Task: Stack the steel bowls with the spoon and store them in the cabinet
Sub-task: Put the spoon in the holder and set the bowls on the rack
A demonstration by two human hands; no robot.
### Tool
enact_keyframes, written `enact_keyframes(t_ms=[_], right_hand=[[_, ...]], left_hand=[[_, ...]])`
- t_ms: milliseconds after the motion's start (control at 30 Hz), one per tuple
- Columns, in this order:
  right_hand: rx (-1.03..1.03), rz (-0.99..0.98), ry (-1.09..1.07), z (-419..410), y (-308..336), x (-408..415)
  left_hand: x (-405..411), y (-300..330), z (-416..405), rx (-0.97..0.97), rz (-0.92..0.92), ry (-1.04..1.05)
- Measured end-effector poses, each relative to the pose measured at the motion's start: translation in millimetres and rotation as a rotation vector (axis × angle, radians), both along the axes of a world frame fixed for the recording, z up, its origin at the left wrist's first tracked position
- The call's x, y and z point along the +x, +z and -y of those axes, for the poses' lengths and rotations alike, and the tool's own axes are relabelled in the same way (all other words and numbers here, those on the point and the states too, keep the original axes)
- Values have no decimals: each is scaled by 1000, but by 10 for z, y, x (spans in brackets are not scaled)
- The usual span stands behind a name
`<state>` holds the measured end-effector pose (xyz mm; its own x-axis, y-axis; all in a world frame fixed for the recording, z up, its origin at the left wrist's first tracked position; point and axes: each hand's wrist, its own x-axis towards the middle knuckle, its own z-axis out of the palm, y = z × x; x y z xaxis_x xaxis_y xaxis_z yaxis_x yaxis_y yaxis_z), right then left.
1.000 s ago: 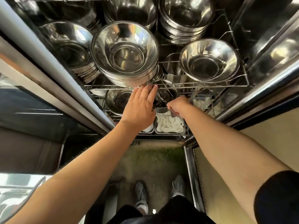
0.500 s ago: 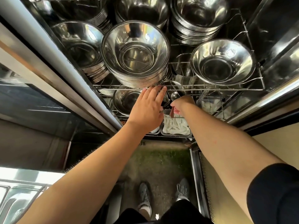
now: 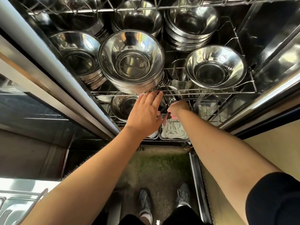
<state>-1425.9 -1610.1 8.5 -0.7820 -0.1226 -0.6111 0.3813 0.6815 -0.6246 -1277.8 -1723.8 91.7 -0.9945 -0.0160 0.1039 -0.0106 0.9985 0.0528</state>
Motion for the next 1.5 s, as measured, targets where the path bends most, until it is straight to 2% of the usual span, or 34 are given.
enact_keyframes(t_ms=[133, 467, 767, 1000, 1500], right_hand=[[74, -149, -21, -59, 78, 109], [318, -537, 367, -832, 998, 440], [384, -885, 335, -1446, 1753, 411], [491, -769, 335, -1597, 1868, 78], [522, -522, 395, -1566, 1586, -267]], left_hand=[[-20, 70, -4, 20, 9, 7], [-252, 494, -146, 138, 171, 111], [-570, 826, -504, 132, 83, -25], [-989, 851, -655, 32, 89, -109], [-1371, 579, -684, -22, 275, -39]])
